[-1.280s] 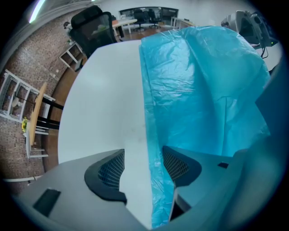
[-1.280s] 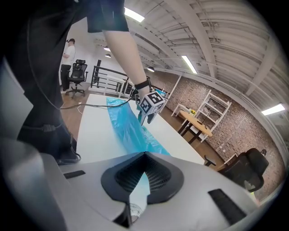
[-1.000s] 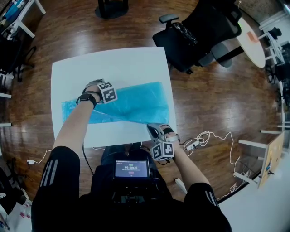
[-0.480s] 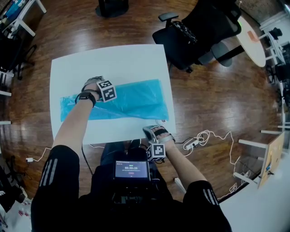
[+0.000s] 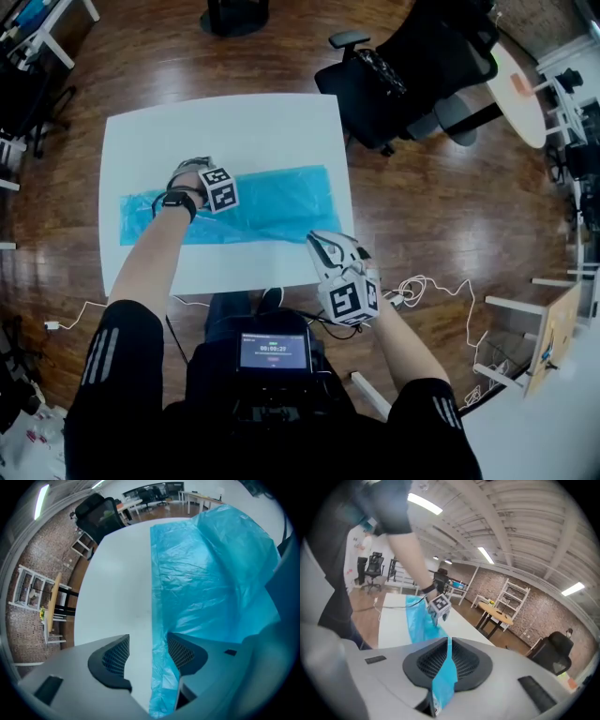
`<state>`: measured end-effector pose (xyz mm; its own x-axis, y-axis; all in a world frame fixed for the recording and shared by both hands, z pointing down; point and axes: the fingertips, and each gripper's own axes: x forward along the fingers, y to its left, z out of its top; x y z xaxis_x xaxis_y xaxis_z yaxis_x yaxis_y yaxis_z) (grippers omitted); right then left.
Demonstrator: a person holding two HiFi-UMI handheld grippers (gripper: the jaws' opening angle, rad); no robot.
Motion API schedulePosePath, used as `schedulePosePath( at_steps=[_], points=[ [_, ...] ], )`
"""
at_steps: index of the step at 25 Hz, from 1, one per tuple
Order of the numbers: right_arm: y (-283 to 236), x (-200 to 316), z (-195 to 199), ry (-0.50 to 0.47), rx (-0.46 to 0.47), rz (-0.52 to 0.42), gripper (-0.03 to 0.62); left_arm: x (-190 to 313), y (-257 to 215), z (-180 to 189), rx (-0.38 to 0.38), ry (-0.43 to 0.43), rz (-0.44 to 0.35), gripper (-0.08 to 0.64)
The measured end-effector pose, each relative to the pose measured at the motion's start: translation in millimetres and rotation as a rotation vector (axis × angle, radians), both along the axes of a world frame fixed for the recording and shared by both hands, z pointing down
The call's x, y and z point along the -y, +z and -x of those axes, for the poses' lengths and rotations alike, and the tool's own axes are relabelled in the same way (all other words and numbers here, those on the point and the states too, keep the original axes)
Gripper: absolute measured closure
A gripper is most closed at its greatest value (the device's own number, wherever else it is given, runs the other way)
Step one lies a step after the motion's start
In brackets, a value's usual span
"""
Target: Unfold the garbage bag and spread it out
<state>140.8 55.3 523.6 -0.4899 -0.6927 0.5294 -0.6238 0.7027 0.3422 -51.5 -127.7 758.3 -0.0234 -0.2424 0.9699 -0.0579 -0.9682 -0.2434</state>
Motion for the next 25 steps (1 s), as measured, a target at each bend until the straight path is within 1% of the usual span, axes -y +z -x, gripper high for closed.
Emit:
schedulePosePath(
  at_steps=[2,3,6,8,9,12,13,15,16,18,22,25],
  points=[
    [-34.8,28.5,-2.4,0.038,0.108,0.065,0.531,0.0,-0.4,0.3,-0.002,-0.001,-0.004,0.307],
    [-48.1,42.3,-0.2,0.039,0.14,0.1,0.531,-0.1,-0.6,0.2,-0.003,-0.002,-0.005,0.307],
    [-64.0,75.8,25.2,-0.026,0.182,0.209,0.531,-0.4,-2.2,-0.7,-0.017,-0.01,-0.001,0.31],
    [-49.5,87.2,53.5,-0.094,0.202,0.304,0.529,-1.8,-3.0,-1.3,-0.025,-0.013,0.004,0.314],
    [-36.2,89.1,69.1,-0.134,0.209,0.359,0.517,-2.4,-3.2,-1.9,-0.026,-0.012,0.005,0.318],
    [6.8,77.3,119.0,-0.253,0.222,0.559,0.406,-2.4,-4.4,-3.9,-0.029,-0.01,0.004,0.318],
    [20.8,70.0,133.3,-0.285,0.21,0.614,0.402,-2.0,-4.9,-4.0,-0.032,-0.011,0.005,0.318],
    [48.7,55.8,155.5,-0.336,0.153,0.684,0.393,-1.2,-5.5,-3.7,-0.036,-0.014,0.006,0.318],
    [61.6,50.1,163.8,-0.352,0.117,0.699,0.388,-1.0,-5.4,-3.5,-0.038,-0.015,0.006,0.317],
    [82.4,42.5,176.5,-0.36,0.047,0.702,0.388,-0.8,-4.7,-3.2,-0.044,-0.018,0.007,0.314],
    [108.9,40.4,191.2,-0.337,-0.052,0.644,0.388,-1.0,-4.3,-1.9,-0.051,-0.02,0.008,0.316],
    [129.9,36.7,191.0,-0.323,-0.12,0.624,0.394,-0.2,-4.3,-0.9,-0.049,-0.018,0.007,0.313]
  ],
)
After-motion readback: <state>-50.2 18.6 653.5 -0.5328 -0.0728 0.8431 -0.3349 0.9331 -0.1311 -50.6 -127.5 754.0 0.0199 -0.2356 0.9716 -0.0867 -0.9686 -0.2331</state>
